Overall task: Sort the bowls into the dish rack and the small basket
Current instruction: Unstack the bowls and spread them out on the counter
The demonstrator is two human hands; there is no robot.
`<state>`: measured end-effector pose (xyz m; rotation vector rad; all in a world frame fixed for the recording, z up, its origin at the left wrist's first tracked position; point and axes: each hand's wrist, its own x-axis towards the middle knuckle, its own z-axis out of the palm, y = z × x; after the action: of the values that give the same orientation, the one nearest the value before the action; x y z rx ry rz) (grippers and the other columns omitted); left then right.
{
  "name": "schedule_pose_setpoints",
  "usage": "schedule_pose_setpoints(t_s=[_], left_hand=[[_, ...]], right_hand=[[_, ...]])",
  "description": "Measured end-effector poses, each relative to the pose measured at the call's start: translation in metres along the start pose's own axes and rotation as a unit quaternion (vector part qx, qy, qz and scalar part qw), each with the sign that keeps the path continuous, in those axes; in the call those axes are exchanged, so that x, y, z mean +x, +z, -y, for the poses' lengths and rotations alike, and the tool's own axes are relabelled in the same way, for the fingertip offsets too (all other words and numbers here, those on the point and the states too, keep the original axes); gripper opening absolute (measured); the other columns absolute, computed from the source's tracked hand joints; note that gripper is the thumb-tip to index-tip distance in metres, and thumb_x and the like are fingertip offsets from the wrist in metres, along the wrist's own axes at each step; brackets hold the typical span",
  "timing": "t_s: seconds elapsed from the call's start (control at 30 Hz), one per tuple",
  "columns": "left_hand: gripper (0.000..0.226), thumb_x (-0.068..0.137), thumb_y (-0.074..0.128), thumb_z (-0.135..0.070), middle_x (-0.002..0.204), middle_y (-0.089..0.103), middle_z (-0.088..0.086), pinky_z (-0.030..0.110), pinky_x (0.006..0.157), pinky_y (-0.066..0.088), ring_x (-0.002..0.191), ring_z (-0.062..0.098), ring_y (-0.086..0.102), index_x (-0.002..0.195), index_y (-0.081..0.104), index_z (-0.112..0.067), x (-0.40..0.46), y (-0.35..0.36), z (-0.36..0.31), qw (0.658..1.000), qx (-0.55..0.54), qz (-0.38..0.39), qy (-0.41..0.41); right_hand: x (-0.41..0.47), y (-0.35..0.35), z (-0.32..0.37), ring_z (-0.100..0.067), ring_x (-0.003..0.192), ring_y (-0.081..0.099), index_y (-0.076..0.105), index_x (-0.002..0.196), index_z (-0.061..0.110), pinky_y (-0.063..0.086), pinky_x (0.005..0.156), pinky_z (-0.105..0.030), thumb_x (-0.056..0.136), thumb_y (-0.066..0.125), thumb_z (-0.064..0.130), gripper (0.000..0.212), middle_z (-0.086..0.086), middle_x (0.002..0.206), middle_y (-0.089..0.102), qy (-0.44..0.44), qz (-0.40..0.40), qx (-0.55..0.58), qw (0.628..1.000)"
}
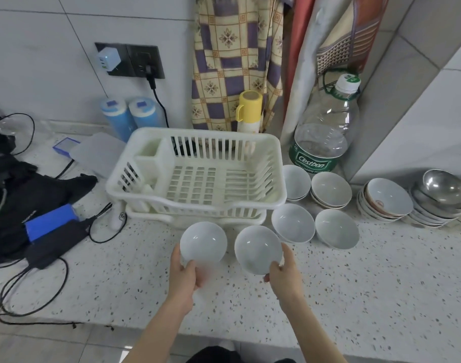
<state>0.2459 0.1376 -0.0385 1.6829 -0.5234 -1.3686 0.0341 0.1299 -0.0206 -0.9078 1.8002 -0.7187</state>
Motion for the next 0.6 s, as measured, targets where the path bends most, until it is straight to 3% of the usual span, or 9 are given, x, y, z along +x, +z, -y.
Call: schedule_pose_setpoints(t_s=[0.37, 0.6], left_hand=[[0.056, 0.099, 0.045, -0.002, 0.063, 0.070, 0.015, 0.028, 0.046, 0.044, 0.045, 0.014, 0.057, 0.131, 0.039, -0.047, 0.018, -0.007, -0.006, 0.999, -0.008, 0.025, -0.022], [0.063, 0.098, 0.046, 0.000, 0.067, 0.071, 0.017, 0.030, 0.049, 0.044, 0.049, 0.016, 0.057, 0.141, 0.034, -0.045, 0.019, -0.011, -0.008, 0.998, -0.009, 0.045, -0.030]], right_hand=[[0.011, 0.017, 0.004, -0.015, 0.060, 0.064, 0.036, 0.141, 0.040, 0.049, 0.047, -0.025, 0.093, 0.038, 0.006, 0.059, -0.010, 0.083, 0.068, 0.020, -0.010, -0.006, 1.000], [0.012, 0.022, 0.010, -0.011, 0.056, 0.061, 0.035, 0.144, 0.038, 0.041, 0.039, -0.014, 0.094, 0.037, 0.005, 0.059, -0.012, 0.097, 0.067, 0.013, -0.008, -0.015, 1.000]])
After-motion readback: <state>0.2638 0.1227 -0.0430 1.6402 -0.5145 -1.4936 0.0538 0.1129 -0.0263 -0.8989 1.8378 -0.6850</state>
